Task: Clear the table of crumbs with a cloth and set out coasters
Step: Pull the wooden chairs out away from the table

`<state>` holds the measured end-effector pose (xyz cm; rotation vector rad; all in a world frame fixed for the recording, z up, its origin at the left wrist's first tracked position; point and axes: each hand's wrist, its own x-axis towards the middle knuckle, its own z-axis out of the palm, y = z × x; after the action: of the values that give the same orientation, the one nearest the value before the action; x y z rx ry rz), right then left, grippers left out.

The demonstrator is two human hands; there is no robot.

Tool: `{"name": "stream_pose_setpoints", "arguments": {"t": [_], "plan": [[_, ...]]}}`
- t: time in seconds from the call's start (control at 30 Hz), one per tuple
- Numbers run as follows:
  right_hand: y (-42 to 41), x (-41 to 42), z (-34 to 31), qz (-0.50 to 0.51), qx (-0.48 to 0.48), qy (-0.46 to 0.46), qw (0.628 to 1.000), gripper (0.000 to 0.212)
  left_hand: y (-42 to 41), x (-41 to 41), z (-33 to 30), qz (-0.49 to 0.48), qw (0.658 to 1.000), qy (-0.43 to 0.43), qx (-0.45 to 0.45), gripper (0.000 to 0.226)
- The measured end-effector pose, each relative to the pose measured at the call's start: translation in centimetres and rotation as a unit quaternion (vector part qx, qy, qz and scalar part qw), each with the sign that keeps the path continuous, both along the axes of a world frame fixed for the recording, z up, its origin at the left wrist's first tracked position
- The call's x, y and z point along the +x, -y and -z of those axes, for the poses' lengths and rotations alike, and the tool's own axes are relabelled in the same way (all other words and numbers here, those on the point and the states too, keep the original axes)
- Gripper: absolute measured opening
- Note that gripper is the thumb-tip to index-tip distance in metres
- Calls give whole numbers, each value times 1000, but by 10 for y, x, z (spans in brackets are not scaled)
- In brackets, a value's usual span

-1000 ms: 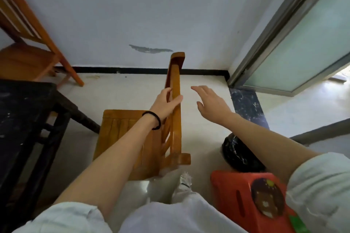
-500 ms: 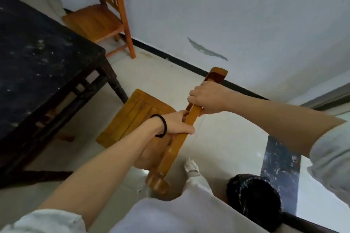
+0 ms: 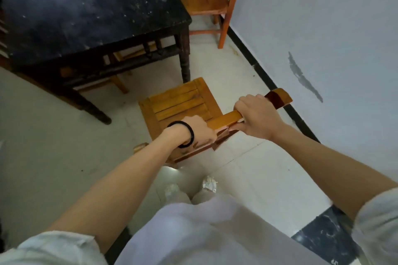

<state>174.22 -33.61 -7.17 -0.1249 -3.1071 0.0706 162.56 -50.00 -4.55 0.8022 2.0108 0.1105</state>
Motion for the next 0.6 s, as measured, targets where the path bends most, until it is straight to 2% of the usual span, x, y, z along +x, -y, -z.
{"name": "stream_pose_setpoints", "arguments": {"t": [0.1, 0.23, 0.27, 0.37, 0.6], "plan": [[14, -2, 1, -8, -6, -47, 999, 55, 12, -4, -8, 17, 1000, -3, -15, 30], [45, -12, 4, -14, -22, -69, 997, 46, 39, -22, -8, -10, 999, 10, -43, 26], [53, -16, 4, -14, -23, -74, 997, 45, 45, -28, -7, -18, 998, 12, -53, 31], [81, -27, 5, -22, -10, -85, 996, 45, 72, -43, -6, -53, 995, 23, -75, 64], [122, -67, 2, -26, -34, -75, 996, 45, 115, -84, -1, -117, 987, 64, -90, 66]]}}
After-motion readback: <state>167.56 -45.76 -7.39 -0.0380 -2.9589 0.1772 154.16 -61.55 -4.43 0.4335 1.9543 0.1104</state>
